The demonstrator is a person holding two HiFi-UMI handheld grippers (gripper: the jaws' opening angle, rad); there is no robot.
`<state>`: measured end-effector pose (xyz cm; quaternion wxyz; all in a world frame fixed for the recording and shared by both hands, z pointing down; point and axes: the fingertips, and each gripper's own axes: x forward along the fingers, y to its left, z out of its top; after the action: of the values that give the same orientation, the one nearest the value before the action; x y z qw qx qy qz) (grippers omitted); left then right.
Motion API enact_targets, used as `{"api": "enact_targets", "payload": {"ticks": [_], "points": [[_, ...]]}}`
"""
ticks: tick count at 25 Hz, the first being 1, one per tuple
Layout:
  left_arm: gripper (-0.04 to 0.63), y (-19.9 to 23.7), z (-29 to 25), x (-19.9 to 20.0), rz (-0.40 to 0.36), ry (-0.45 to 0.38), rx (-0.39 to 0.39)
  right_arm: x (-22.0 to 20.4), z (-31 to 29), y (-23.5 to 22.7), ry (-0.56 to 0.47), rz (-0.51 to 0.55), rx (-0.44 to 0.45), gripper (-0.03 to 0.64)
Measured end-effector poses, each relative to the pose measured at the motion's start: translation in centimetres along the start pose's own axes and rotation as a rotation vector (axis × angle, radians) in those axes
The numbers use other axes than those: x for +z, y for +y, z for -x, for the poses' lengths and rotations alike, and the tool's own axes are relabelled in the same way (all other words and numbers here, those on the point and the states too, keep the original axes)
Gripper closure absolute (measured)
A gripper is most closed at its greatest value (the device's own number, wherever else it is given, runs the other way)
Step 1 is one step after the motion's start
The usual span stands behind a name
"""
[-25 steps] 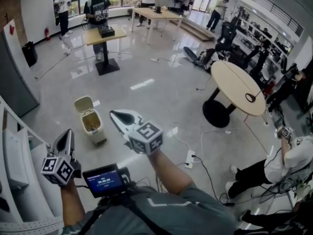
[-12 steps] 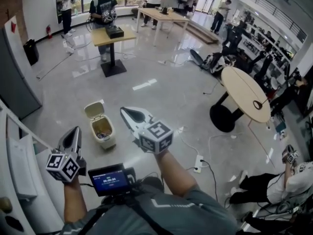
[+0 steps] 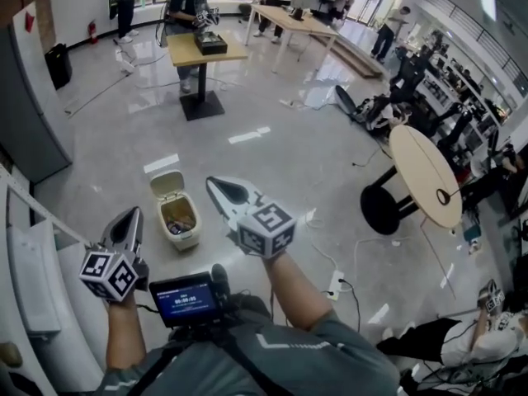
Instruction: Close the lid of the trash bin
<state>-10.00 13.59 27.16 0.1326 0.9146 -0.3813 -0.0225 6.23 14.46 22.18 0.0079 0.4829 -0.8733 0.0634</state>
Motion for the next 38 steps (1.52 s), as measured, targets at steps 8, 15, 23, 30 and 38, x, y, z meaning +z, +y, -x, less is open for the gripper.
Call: {"api": "enact_targets", "payload": {"ticks": [8, 15, 23, 30, 38], "points": [[0.597, 3.7, -6.5, 2.2, -0.019, -0.016, 0.066, 1.1, -6.2, -6.3, -0.010, 0.000, 0.064, 0.606], [0.597, 5.8, -13.0, 4.1, -0.035, 0.010, 0.139, 2.6, -10.6, -12.6, -0.040, -0.012, 0.141, 0.606], [0.597, 9.0, -18.1, 4.4, -0.019, 0.042, 0.179, 2.6, -15.8, -17.4, -0.029, -0.052, 0.175, 0.606], [0.597, 13.4, -21.4, 4.3, -0.012, 0.068, 0.155, 1.8, -20.2, -18.9, -0.003, -0.072, 0.147, 0.606], [0.595, 19.3, -21.7, 5.1, 0.029, 0.080, 0.108, 1.4, -25.7, -17.7, 0.050, -0.066, 0.083, 0.606]]}}
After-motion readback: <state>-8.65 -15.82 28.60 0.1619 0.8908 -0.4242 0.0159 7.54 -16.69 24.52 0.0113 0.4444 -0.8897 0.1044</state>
